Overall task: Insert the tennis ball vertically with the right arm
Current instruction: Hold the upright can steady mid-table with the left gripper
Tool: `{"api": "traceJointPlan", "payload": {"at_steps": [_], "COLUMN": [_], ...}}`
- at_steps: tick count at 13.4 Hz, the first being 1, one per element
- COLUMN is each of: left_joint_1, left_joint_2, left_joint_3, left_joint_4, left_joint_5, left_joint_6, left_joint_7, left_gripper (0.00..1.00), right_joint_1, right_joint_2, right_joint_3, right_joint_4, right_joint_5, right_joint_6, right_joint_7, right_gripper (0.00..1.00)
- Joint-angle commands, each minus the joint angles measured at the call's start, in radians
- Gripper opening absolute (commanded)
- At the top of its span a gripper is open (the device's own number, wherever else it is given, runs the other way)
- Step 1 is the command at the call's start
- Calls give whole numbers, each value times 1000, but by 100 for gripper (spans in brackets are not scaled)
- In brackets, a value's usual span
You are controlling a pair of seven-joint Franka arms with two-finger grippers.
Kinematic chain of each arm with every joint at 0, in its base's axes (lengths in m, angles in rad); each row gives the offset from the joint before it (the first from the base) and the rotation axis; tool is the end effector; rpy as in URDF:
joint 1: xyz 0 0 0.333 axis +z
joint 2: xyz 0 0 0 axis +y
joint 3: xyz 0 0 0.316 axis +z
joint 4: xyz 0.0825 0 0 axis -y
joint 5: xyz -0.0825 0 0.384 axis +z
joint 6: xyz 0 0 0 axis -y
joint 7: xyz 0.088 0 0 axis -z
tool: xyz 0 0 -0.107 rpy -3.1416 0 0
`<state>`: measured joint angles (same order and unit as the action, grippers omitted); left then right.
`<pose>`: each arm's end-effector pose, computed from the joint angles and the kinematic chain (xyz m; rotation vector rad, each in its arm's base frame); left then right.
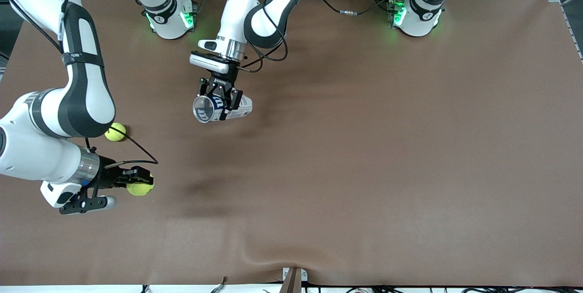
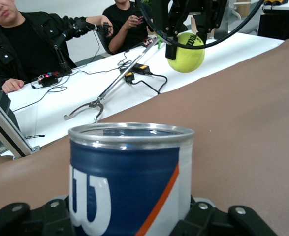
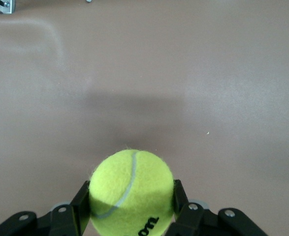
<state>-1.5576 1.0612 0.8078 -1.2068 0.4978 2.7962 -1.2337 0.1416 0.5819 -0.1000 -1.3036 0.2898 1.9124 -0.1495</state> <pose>0.3694 -0.7145 0.3054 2.5151 -0.6989 1.5718 0.7222 0.0666 0.4099 -2.9183 -0.1679 -0.0609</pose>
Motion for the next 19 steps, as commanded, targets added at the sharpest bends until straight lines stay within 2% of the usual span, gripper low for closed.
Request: {"api": "traceJointPlan", "payload": {"at_steps": [1,7,13,16,19], "left_joint_1": [-16,-21,-21,-21,-19], "left_joint_2": [29,57,72,100,102], "left_joint_3": [31,28,-19,-27,-27], "left_joint_4": [3,4,4,4,3], "left_joint_5": [97,298,649,671,683], "left_joint_6": [3,-60,-152,-204,-214], "left_joint_7": [-148,-400,-731,-802,-837], "left_gripper": [68,69,70,71,73], "right_joint_1": [-10,-13,6,6,23], "right_joint_2": [-1,-1,-2,-8,-17], "right_joint_3": [5,5,6,13,13], "right_joint_4": [6,3,-6,-5,-5], "right_joint_5": [15,17,15,61,62], "right_joint_6": [-9,-6,-50,-111,-156], "right_joint_7": [-18,-19,11,53,103], "right_gripper": [22,23,22,22,22]}}
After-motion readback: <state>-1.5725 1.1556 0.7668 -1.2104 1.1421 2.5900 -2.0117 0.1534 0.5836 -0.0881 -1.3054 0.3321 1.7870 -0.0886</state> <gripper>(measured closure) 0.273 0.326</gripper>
